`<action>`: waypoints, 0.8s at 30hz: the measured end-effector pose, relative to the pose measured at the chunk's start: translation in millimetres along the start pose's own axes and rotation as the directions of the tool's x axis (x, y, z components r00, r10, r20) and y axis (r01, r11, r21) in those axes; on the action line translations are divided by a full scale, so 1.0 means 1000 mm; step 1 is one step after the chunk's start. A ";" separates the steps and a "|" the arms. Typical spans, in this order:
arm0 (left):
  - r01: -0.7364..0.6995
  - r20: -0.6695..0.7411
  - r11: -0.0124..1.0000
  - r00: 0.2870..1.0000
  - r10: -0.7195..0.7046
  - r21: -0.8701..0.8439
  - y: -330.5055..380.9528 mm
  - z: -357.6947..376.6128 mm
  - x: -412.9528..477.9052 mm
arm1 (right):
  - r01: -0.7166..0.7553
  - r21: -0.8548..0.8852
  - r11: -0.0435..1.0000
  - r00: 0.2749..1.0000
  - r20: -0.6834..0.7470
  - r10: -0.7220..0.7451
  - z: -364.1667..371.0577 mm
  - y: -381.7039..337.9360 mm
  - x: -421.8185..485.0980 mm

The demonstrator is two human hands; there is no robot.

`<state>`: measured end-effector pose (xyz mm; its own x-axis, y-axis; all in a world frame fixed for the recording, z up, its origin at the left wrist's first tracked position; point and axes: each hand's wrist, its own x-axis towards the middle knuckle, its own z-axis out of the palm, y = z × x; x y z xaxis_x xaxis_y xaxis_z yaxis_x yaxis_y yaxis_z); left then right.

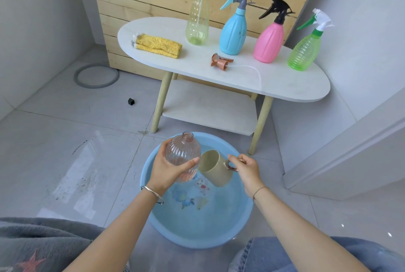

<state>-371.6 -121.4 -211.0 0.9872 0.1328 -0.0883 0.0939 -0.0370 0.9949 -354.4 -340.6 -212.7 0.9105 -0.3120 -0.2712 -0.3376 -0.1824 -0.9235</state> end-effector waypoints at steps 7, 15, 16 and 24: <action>-0.035 0.030 0.999 0.999 0.035 0.007 0.007 0.003 -0.006 | 0.148 0.159 0.976 0.989 -0.039 -0.144 -0.040 -0.075 0.002; -0.058 0.096 0.997 0.994 0.053 0.054 0.006 0.011 -0.010 | 0.235 0.202 0.951 0.971 -0.008 -0.238 -0.062 -0.119 -0.015; -0.063 0.103 0.996 0.993 0.057 0.060 0.006 0.011 -0.011 | 0.245 0.206 0.947 0.969 -0.011 -0.248 -0.063 -0.121 -0.017; -0.085 0.137 0.994 0.988 0.074 0.073 0.010 0.015 -0.018 | 0.379 0.095 0.920 0.923 0.027 -0.383 -0.058 -0.131 -0.031</action>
<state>-386.8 -139.2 -199.8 0.9998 -0.0076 -0.0202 0.0191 -0.1198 0.9926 -352.5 -361.0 -67.2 0.9765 -0.1928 0.0963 0.0575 -0.1976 -0.9786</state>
